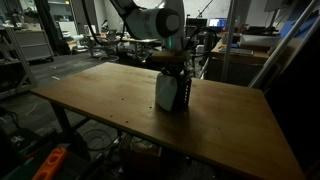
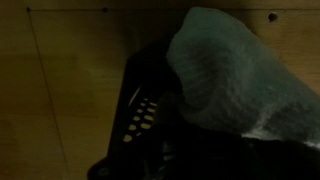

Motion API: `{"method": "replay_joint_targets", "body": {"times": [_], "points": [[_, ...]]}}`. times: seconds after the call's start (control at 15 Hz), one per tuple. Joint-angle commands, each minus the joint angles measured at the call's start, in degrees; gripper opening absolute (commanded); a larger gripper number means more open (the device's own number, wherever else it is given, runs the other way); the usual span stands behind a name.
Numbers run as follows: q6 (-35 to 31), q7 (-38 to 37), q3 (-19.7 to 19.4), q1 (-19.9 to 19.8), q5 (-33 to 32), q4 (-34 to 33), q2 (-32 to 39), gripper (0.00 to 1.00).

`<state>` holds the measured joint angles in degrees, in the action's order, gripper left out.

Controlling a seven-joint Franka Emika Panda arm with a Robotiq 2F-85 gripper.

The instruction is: Put the towel on the table into the box

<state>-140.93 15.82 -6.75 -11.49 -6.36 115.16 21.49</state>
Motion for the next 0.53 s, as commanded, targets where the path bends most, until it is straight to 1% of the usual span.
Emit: {"method": "replay_joint_targets", "body": {"times": [0.0,0.47], "points": [[-0.34,2.32,0.99,-0.97,1.48,-0.58,1.32,0.03],[0.24,3.09,1.51,-1.05,2.1,0.03,2.33,0.02]]}}
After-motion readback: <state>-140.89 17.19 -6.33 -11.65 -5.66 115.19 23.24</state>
